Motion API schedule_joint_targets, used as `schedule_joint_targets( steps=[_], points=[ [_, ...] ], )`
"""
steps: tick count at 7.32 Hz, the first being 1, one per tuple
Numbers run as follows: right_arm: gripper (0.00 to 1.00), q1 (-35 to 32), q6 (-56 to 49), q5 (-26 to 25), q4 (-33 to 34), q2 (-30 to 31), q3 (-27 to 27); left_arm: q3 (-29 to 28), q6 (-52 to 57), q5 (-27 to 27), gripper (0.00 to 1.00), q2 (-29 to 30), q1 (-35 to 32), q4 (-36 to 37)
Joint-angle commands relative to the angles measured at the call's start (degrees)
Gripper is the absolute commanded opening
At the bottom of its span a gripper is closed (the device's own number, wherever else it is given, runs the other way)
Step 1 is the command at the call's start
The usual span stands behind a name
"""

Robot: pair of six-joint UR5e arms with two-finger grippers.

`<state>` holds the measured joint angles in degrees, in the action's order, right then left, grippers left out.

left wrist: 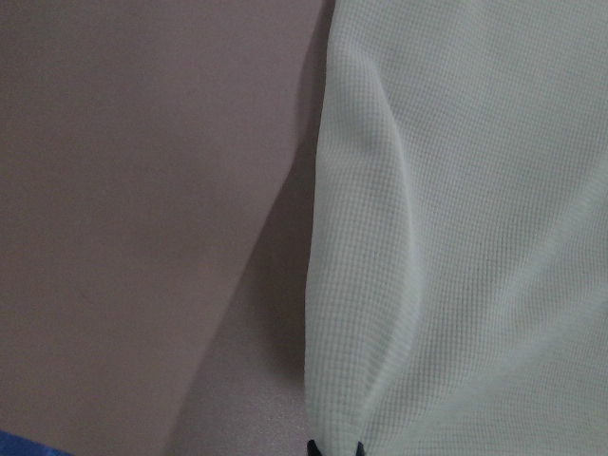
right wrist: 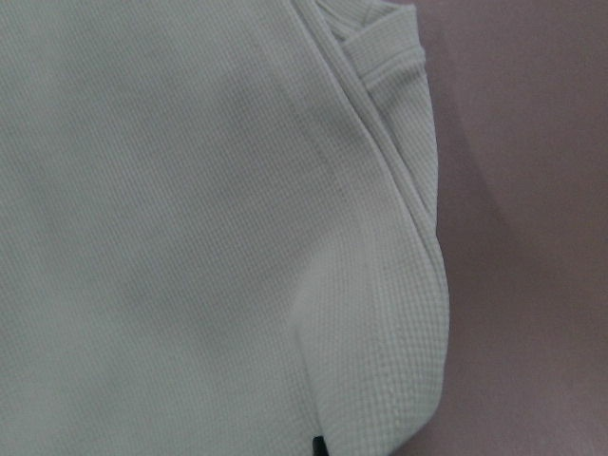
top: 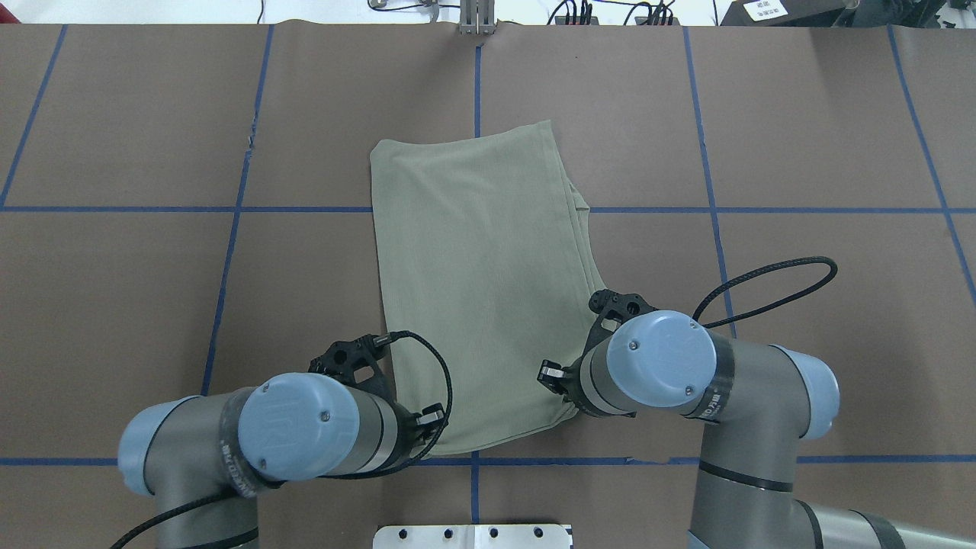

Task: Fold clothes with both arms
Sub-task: 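Lift the near edge with both grippers and fold it toward the far edge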

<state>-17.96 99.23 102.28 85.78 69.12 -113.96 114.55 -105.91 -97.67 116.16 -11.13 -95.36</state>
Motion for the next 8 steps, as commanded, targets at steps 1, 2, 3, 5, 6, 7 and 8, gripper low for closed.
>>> schedule_joint_targets(
  steps=[1,2,3,5,6,7,8],
  points=[
    [0.00,0.82,2.27,6.75,0.27,3.55,-8.26,8.81,0.00,0.02,0.00,-1.55,3.73,7.16],
    [0.00,2.04,4.81,10.53,0.18,3.39,-10.21,13.03,0.00,-0.15,0.00,-1.38,4.35,10.95],
    [0.00,3.45,6.49,10.75,0.09,2.86,-10.92,16.12,0.09,-0.15,0.00,-1.38,4.53,13.77],
    [0.00,3.55,6.86,9.87,-0.17,0.68,-10.23,17.38,0.17,-0.33,0.00,-0.94,4.19,14.32],
    [0.00,0.94,6.77,8.30,-0.35,0.40,-9.71,16.77,0.18,-0.24,0.00,-0.50,3.14,14.24],
    [0.00,-2.13,6.77,6.20,-0.70,-1.95,-8.40,15.54,1.83,-0.15,0.00,0.46,-1.48,14.06],
    [0.00,-5.47,6.68,5.22,-0.70,-4.50,-5.51,14.31,5.33,-0.41,0.00,1.16,-5.79,13.89]
  ],
)
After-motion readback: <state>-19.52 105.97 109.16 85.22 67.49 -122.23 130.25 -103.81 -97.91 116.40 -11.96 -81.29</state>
